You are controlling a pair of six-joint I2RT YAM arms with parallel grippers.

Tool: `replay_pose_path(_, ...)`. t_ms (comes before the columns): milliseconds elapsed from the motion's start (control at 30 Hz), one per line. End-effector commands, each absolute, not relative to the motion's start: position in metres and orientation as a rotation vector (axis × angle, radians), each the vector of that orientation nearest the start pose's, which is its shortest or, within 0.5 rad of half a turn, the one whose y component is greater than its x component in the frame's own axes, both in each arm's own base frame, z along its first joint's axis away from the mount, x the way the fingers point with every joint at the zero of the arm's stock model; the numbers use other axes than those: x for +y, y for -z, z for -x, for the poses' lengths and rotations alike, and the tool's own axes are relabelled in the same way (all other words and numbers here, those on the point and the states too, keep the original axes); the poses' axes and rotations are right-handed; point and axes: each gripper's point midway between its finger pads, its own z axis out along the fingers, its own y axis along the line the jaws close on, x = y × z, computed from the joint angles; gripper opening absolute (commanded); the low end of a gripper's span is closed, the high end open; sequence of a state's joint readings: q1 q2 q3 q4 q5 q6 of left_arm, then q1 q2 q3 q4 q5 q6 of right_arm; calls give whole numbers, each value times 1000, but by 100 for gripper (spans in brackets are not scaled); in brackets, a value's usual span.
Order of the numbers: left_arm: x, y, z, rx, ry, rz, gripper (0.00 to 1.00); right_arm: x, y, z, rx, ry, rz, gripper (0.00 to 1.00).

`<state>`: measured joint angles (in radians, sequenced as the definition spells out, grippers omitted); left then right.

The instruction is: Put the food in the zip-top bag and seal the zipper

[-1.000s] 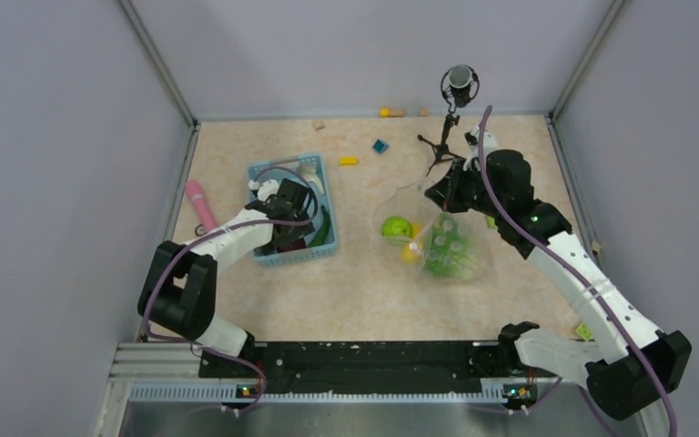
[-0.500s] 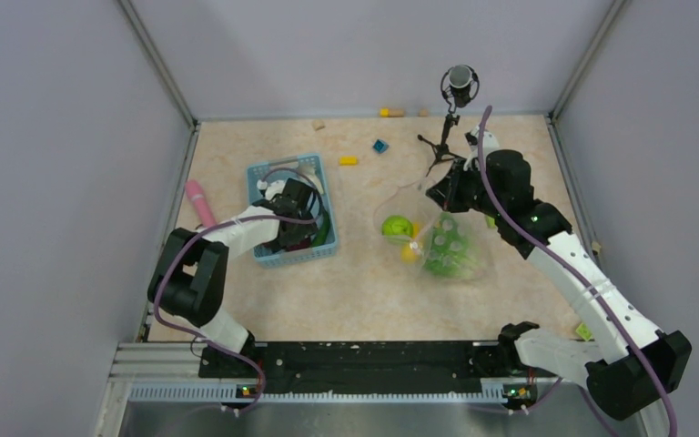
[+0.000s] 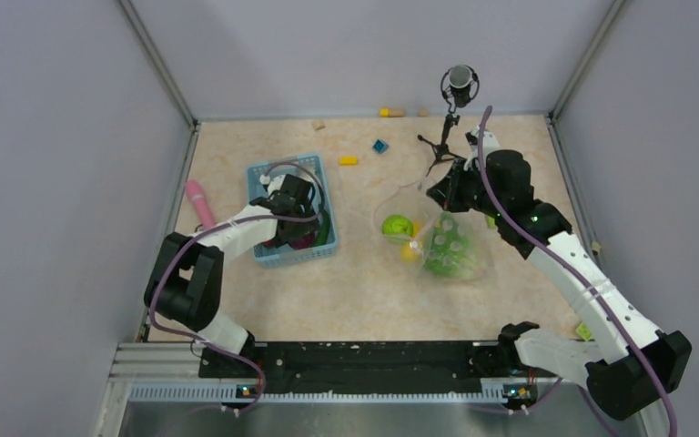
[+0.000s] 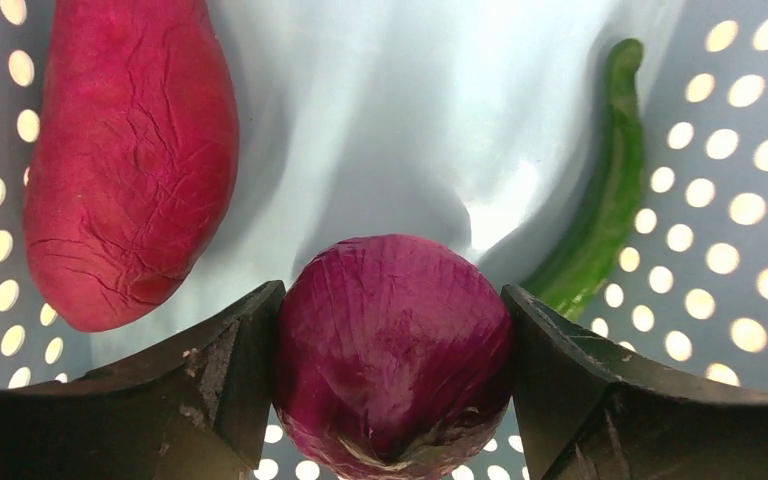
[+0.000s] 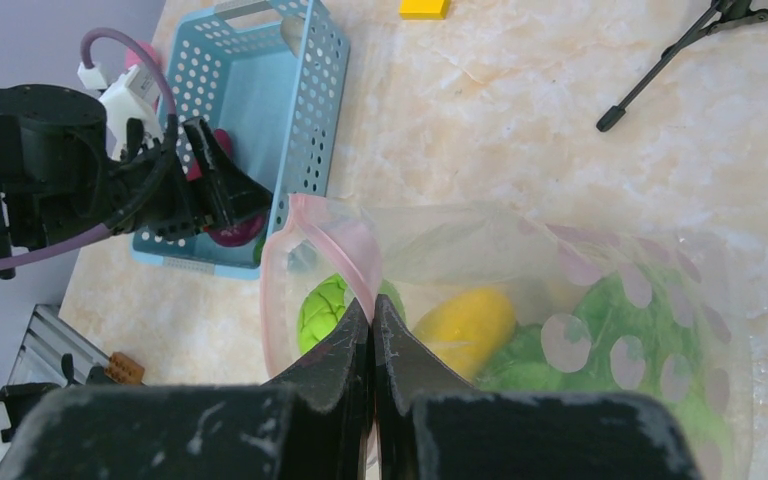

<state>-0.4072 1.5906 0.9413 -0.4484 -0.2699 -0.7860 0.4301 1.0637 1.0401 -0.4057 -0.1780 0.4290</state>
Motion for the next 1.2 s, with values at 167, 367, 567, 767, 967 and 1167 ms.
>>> replay_pose_path(167, -151, -151, -359, 2234, 393, 398, 19, 186, -279, -292, 2005, -725, 123, 0)
replay_pose_path(367, -251, -263, -312, 1813, 983, -358, 18, 189, -287, -288, 1991, -752, 130, 0)
replay_pose_path(567, -311, -300, -258, 1566, 1014, -755, 18, 196, -297, -282, 1974, -821, 146, 0)
replay_pose_path(767, -340, -313, -251, 1463, 1067, -802, 18, 213, -313, -271, 1933, -961, 203, 0)
replay_pose_path(967, -361, -306, -270, 1461, 1094, -758, 12, 223, -333, -262, 1880, -1066, 223, 0)
replay_pose_path(1167, -368, -305, -269, 1452, 1103, -721, 18, 232, -357, -254, 1812, -1169, 251, 0)
